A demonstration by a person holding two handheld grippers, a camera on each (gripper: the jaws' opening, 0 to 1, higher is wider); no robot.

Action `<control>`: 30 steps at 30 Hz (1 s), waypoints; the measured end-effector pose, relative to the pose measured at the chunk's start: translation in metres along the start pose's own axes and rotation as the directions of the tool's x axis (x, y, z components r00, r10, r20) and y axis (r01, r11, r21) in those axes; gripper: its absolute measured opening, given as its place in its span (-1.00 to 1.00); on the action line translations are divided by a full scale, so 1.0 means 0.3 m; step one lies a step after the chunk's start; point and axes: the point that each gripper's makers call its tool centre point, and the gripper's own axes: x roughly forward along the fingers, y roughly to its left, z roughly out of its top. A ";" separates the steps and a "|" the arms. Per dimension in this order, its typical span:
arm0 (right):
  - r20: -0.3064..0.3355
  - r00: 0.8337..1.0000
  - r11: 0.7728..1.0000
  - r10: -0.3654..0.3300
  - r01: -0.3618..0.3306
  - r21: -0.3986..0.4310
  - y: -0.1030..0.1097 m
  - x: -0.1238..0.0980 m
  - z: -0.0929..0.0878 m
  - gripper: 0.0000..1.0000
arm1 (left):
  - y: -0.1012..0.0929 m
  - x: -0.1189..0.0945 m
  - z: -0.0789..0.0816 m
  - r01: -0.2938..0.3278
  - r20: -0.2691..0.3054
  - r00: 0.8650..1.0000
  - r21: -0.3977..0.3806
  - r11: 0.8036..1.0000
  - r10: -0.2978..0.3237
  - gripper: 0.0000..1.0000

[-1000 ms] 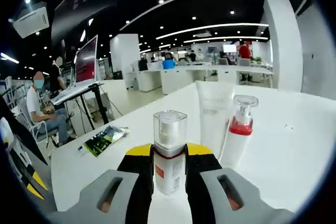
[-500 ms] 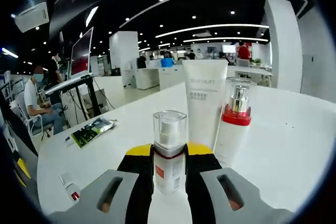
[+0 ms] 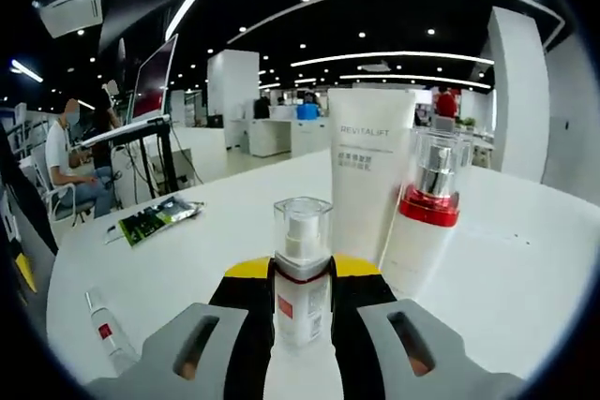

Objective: Arrange the skincare products in the storage area until every visible bottle or jar stands upright without overlapping.

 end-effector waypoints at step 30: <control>-0.046 0.999 1.000 -0.017 0.017 0.005 -0.008 -0.042 -0.067 -0.40 | -0.002 -0.002 0.009 0.001 0.021 1.000 -0.001 1.000 -0.001 -0.62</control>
